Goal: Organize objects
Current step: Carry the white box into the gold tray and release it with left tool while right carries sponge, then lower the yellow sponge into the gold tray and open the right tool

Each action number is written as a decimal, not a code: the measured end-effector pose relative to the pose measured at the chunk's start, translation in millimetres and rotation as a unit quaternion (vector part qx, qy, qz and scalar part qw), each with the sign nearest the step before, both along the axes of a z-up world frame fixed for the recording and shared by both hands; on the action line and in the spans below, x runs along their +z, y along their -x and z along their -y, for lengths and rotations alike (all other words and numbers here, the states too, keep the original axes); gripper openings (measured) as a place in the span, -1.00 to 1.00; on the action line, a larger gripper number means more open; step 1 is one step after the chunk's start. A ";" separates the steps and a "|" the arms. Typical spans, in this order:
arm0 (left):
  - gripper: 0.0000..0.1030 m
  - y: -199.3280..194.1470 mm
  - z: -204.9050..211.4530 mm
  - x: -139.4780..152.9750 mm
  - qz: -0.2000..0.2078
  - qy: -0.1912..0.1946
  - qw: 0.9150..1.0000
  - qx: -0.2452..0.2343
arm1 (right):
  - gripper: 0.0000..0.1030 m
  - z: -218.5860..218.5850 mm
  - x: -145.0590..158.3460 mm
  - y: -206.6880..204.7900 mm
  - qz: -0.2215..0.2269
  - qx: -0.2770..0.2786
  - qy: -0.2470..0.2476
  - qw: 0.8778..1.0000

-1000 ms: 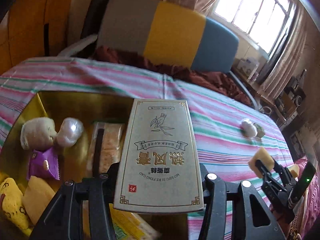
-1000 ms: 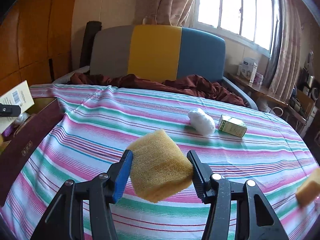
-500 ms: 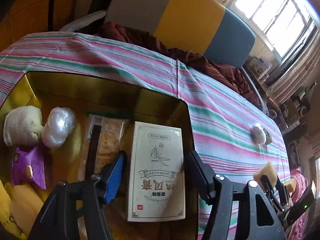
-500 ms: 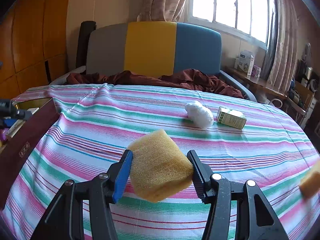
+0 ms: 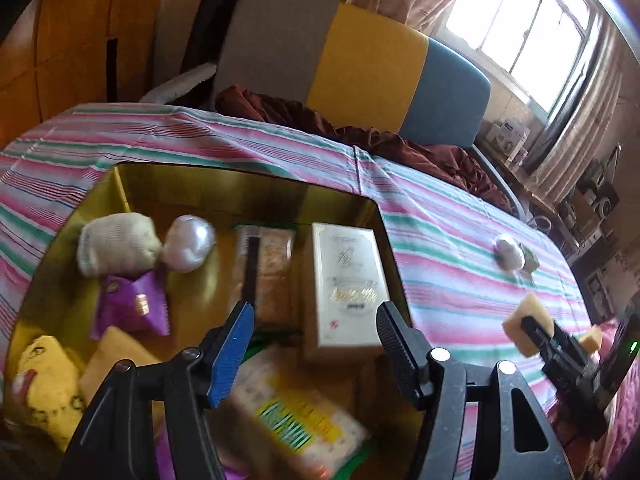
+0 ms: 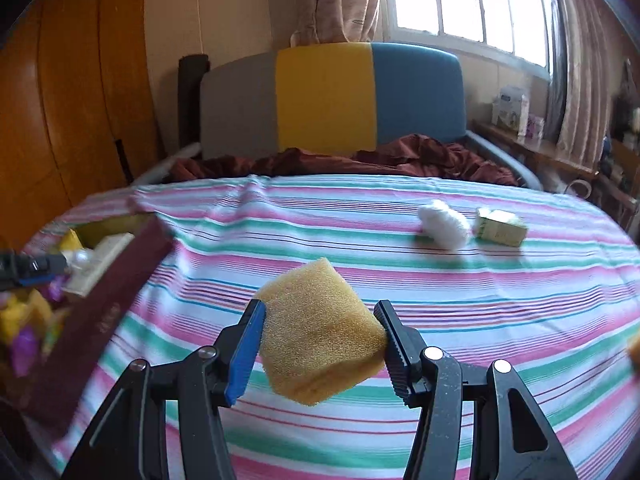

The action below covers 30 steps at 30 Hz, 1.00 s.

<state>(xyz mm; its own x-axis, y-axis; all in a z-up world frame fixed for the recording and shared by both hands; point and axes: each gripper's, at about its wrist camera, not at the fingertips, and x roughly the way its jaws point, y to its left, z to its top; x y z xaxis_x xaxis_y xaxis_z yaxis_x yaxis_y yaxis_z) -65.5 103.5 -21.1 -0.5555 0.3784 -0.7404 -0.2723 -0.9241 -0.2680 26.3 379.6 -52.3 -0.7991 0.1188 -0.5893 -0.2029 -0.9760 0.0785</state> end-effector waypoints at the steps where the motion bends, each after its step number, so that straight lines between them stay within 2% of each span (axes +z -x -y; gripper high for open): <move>1: 0.25 -2.6 2.8 -0.7 0.000 0.003 1.000 -0.001 | 0.10 4.7 2.2 -0.1 -0.003 0.005 0.006 1.000; 7: 0.25 -20.9 24.1 -5.3 -0.007 0.009 1.000 0.001 | 0.11 45.6 23.3 0.0 -0.024 0.052 0.026 0.998; 14: 0.25 -22.4 65.0 2.6 -0.021 0.004 0.999 0.048 | 0.11 108.2 44.6 1.1 -0.030 0.133 0.040 0.990; 24: 0.26 -16.4 101.8 16.7 -0.043 -0.009 0.994 0.096 | 0.13 206.5 44.5 7.5 0.016 0.252 0.027 0.967; 30: 0.26 -15.4 109.0 24.3 -0.046 -0.022 0.993 0.105 | 0.15 233.9 29.9 7.6 0.059 0.290 0.033 0.955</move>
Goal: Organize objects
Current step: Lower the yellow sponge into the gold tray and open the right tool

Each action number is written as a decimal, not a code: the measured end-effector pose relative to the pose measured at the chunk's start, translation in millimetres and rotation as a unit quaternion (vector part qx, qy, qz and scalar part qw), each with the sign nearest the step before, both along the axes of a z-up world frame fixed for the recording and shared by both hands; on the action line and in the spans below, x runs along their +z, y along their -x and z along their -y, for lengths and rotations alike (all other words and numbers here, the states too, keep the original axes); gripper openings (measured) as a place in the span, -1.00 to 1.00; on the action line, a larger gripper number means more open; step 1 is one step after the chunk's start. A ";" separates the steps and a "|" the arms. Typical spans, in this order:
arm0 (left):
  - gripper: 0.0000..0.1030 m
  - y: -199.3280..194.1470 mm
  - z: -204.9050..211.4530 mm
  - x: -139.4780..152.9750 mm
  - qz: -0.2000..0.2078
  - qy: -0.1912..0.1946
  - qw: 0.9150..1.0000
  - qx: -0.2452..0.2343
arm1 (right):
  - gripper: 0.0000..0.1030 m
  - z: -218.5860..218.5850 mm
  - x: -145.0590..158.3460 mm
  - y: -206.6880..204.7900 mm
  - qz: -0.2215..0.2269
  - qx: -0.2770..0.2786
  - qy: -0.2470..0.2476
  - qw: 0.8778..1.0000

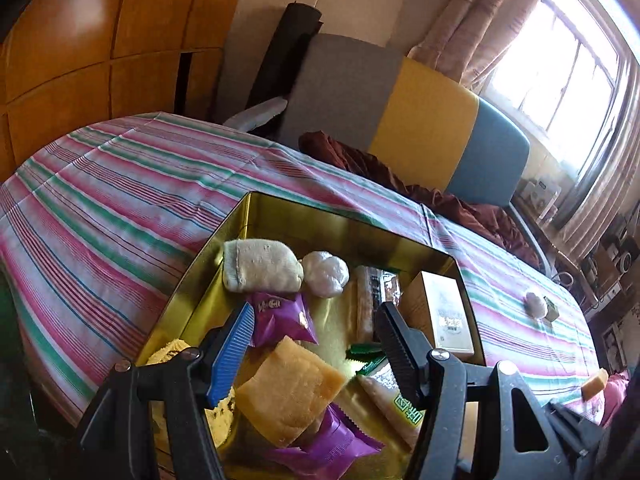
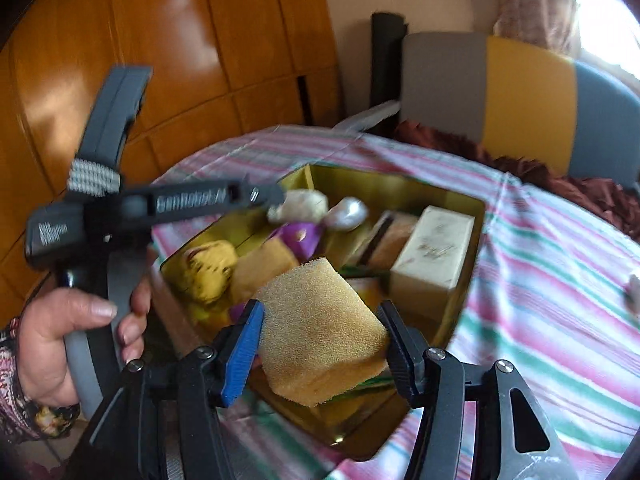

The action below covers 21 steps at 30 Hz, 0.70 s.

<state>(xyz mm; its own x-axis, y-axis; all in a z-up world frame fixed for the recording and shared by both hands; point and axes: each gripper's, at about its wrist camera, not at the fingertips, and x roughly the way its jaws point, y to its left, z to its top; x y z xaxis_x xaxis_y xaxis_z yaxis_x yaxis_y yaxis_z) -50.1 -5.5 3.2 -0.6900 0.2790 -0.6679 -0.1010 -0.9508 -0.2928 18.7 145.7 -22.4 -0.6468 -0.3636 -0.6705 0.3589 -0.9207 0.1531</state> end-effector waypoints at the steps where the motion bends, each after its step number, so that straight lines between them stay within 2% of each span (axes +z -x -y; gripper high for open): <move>1: 0.26 -0.4 0.3 1.2 -0.001 -0.001 1.000 0.000 | 0.15 2.2 -2.2 0.9 0.004 0.002 -0.002 1.000; 5: 0.25 -2.1 0.9 4.3 -0.004 -0.006 1.000 0.001 | 0.20 7.2 -14.6 8.0 0.023 0.005 -0.002 1.000; 10: 0.25 -5.2 -1.6 5.6 -0.008 -0.007 1.000 0.000 | 0.33 6.7 -29.9 17.7 0.066 0.001 0.035 0.997; 13: 0.25 -6.6 -4.0 5.8 -0.008 -0.007 1.000 -0.003 | 0.57 -3.9 -26.7 14.3 0.061 -0.017 0.060 0.996; 16: 0.25 -7.3 -5.8 4.5 -0.006 -0.009 1.000 -0.005 | 0.62 -21.5 -18.9 9.4 0.052 -0.033 0.084 0.995; 17: 0.25 -7.6 -6.5 4.1 -0.005 -0.010 1.000 -0.006 | 0.58 -24.0 -17.2 9.5 0.050 -0.035 0.078 0.995; 19: 0.26 -8.0 -8.0 3.3 -0.003 -0.009 1.000 -0.008 | 0.34 -26.1 -12.2 6.5 0.037 -0.045 0.041 0.997; 21: 0.26 -9.0 -8.9 3.4 -0.005 -0.007 1.000 -0.008 | -0.03 -26.8 -10.3 5.0 0.038 -0.041 0.011 0.998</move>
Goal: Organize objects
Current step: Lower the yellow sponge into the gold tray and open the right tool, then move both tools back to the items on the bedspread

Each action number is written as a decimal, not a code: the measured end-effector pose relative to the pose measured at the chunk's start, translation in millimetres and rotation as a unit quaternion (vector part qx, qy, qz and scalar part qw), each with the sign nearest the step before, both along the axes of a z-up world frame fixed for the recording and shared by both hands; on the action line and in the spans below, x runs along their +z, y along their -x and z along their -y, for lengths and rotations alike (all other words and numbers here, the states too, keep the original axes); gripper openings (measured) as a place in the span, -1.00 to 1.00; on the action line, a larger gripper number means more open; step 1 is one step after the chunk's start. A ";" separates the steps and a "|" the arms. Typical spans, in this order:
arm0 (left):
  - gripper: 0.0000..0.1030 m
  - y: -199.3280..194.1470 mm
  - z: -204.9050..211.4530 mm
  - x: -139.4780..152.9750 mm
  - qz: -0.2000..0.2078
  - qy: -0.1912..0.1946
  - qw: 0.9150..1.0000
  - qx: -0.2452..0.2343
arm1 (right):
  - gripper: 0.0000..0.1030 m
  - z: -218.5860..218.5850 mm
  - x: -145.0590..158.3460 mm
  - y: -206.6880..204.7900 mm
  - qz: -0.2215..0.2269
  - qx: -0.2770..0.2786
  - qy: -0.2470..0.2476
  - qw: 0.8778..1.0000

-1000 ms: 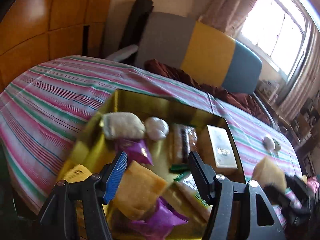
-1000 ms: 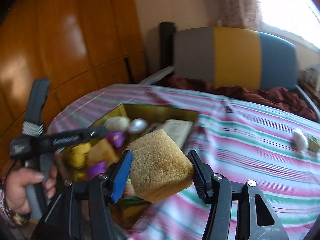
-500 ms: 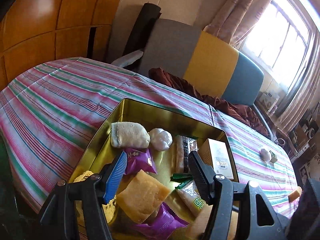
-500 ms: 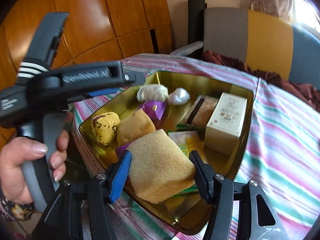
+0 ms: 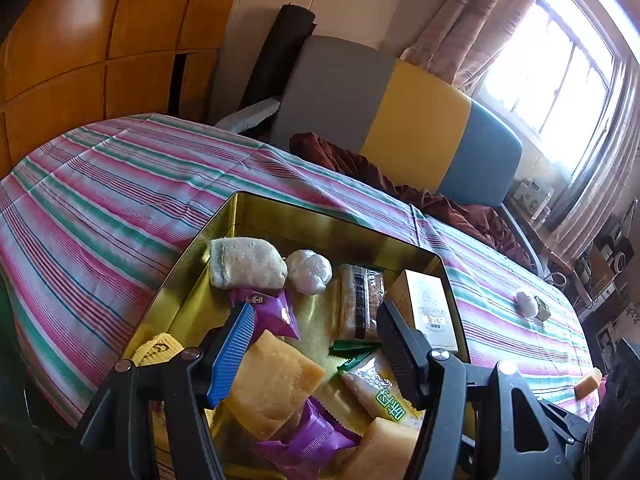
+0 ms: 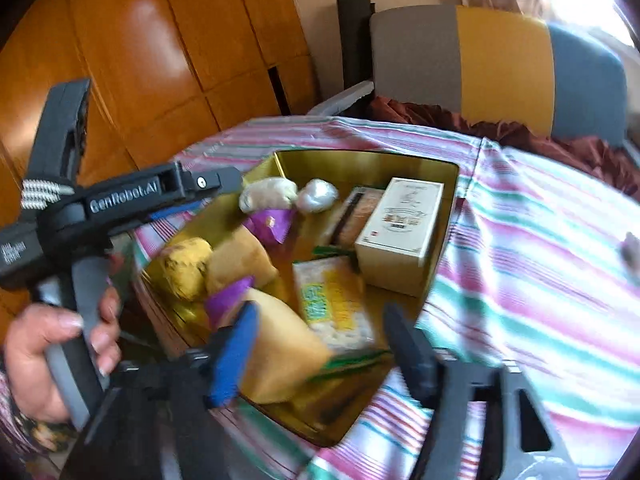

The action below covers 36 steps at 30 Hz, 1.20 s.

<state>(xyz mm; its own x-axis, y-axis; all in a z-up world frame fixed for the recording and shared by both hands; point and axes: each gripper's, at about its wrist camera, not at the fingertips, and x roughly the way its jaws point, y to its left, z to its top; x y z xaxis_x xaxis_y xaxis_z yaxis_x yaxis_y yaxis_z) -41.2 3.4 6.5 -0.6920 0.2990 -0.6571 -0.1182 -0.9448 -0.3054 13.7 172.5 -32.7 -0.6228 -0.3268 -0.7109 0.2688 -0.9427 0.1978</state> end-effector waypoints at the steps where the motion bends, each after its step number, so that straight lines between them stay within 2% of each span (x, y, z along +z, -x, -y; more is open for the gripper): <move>1: 0.26 0.1 -0.4 -0.1 0.001 0.000 1.000 0.000 | -0.08 0.4 -0.4 0.7 0.006 0.005 -0.004 1.000; 2: 0.26 0.2 -0.6 -0.1 0.003 -0.001 1.000 -0.001 | -0.15 1.0 -1.3 1.6 0.010 0.008 -0.010 1.000; 5: 0.26 -0.2 -0.9 0.6 0.002 -0.001 1.000 -0.001 | -0.17 9.7 -8.4 6.0 0.018 0.015 -0.042 0.999; 7: 0.26 -0.3 -1.5 0.6 0.004 -0.001 1.000 -0.003 | -0.17 14.0 -14.1 11.5 0.019 0.017 -0.047 0.999; 11: 0.25 -1.0 -2.1 1.5 0.003 0.000 1.000 -0.004 | -0.17 21.9 -20.5 20.8 0.023 0.008 -0.039 0.999; 14: 0.26 -2.2 -2.8 1.6 0.002 0.000 1.000 -0.003 | -0.16 16.1 -15.0 19.3 0.018 0.002 -0.005 1.000; 16: 0.26 -2.8 -4.7 0.9 0.003 -0.003 1.000 -0.007 | -0.11 4.6 -6.7 13.1 0.002 -0.011 0.007 1.000; 18: 0.25 -4.8 -9.7 -0.2 0.005 -0.008 1.000 -0.017 | 0.12 -8.6 0.4 7.4 -0.014 -0.025 0.010 1.000; 20: 0.25 -8.2 -17.3 -1.0 0.005 -0.015 0.999 -0.034 | 0.18 -25.0 6.6 2.3 -0.028 -0.046 0.006 0.999; 28: 0.26 -31.7 -66.8 1.5 -0.008 -0.010 0.994 -0.111 | 0.19 -98.8 2.8 -0.3 -0.016 -0.130 -0.026 0.991; 36: 0.27 -47.3 -128.1 1.8 -0.001 0.012 0.983 -0.184 | 0.25 -180.5 -10.5 -9.4 0.006 -0.207 -0.044 0.977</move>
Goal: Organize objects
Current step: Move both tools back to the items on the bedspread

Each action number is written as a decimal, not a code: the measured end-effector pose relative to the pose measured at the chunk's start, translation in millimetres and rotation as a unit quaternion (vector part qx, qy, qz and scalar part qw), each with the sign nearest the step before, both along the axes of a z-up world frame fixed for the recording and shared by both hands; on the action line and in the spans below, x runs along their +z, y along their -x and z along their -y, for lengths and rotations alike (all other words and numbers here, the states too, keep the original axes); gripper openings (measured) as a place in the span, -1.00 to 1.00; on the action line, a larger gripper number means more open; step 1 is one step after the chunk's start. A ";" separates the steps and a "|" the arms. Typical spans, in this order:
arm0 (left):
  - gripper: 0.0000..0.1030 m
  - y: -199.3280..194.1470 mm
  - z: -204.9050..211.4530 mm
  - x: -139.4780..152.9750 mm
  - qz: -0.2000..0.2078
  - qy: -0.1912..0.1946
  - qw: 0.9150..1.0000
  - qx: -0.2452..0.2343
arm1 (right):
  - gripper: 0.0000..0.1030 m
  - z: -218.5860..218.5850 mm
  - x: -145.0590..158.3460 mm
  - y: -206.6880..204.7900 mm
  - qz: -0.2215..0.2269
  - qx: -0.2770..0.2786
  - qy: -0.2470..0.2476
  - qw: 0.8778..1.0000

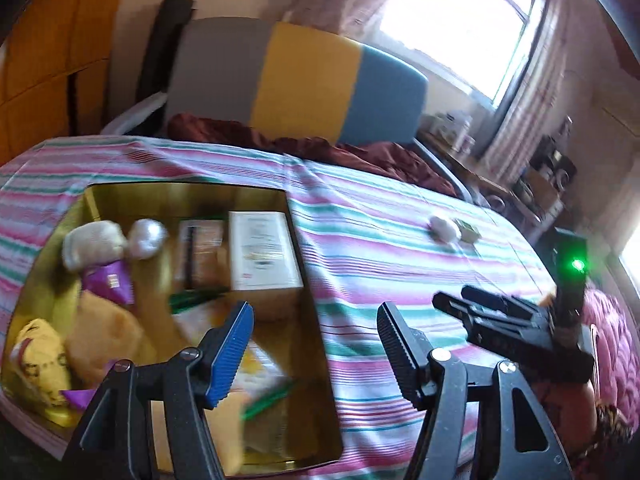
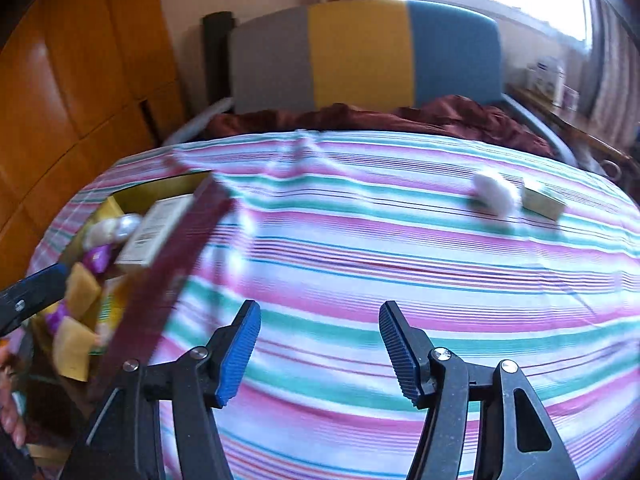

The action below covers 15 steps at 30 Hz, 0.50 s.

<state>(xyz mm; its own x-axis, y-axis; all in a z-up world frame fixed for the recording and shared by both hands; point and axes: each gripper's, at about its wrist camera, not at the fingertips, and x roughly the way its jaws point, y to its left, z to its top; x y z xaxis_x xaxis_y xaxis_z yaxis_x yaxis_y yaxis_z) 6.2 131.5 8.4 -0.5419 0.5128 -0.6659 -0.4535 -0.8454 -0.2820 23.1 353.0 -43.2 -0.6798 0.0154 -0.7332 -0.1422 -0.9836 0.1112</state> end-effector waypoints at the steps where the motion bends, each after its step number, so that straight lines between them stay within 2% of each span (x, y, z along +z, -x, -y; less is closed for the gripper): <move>1: 0.27 -1.8 -7.3 0.1 0.001 0.002 1.000 -0.007 | 0.26 -7.2 -1.0 -0.3 0.002 -0.006 -0.002 1.000; 6: 0.27 -6.3 -46.0 -4.3 0.004 0.021 0.999 -0.043 | 0.28 -52.2 -5.4 -3.4 0.010 -0.038 -0.012 0.999; 15: 0.27 -3.0 -105.7 -29.2 0.043 0.045 0.994 -0.090 | 0.31 -124.3 -14.2 13.4 0.043 -0.066 -0.057 0.995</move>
